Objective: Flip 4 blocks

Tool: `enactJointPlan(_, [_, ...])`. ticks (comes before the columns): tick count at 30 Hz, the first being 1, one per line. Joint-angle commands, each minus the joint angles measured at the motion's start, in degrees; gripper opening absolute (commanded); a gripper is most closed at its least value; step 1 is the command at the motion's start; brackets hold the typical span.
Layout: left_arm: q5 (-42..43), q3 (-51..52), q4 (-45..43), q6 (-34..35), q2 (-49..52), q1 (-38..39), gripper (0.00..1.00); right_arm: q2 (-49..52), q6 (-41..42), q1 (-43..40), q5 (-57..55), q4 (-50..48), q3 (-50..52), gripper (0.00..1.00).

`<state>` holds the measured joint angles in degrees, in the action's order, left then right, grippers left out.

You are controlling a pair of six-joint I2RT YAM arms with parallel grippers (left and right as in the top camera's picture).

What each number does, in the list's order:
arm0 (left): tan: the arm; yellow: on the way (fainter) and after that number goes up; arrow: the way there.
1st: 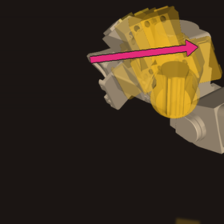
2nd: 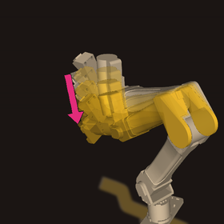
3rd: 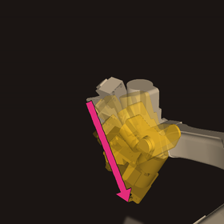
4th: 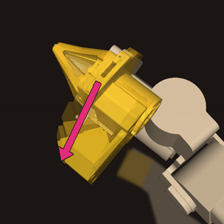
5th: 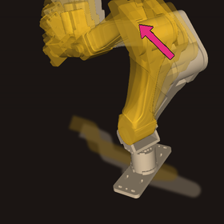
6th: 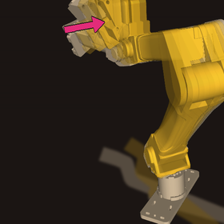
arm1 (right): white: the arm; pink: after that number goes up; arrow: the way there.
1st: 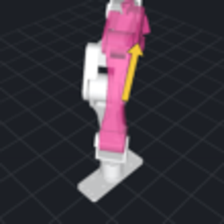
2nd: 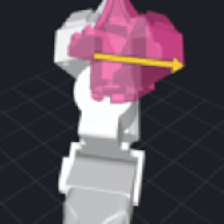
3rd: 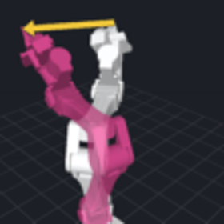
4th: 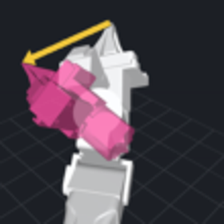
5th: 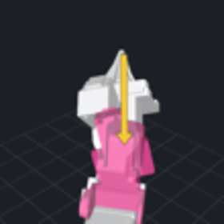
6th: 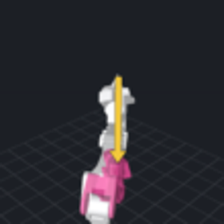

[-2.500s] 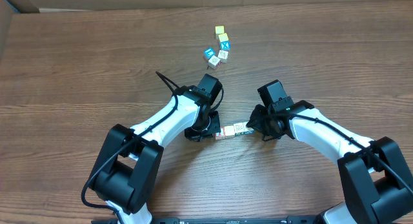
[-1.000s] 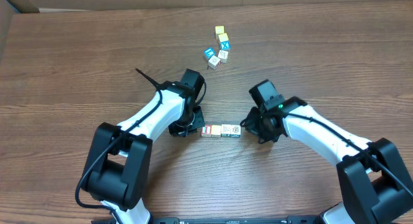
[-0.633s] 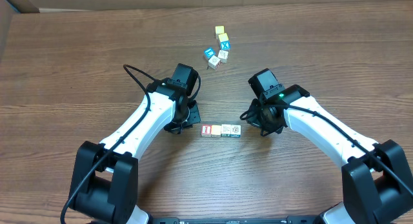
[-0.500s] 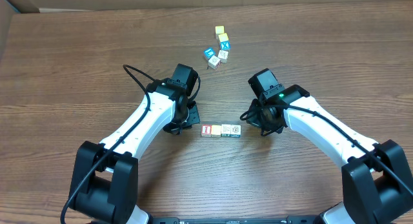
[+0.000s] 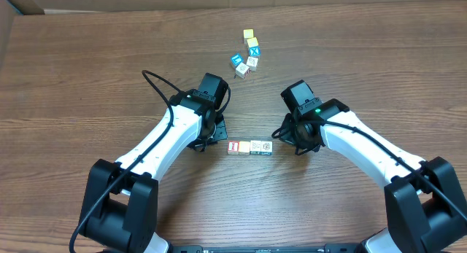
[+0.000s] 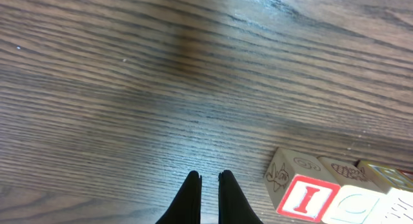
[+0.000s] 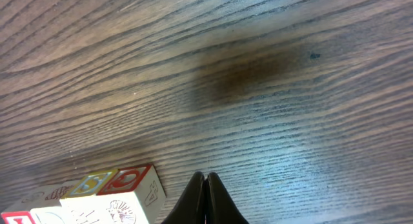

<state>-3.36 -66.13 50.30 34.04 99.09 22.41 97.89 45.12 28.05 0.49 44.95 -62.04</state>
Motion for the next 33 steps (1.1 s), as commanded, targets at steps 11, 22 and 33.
enactJointPlan(11, [-1.64, 0.52, -1.53, -1.05, 0.24, 0.17, 0.04, 0.35, -0.2, 0.5, -1.79, -2.45, 2.19, 0.04])
enactJointPlan(22, [-1.53, 0.52, -1.53, -1.03, 0.24, 0.98, 0.04, 0.35, -0.17, 1.55, -1.95, -3.32, 2.19, 0.04])
enactJointPlan(33, [-1.51, 0.52, -0.83, -1.05, 0.24, 2.69, 0.04, 0.35, -0.22, 1.57, -0.42, -2.34, 2.19, 0.04])
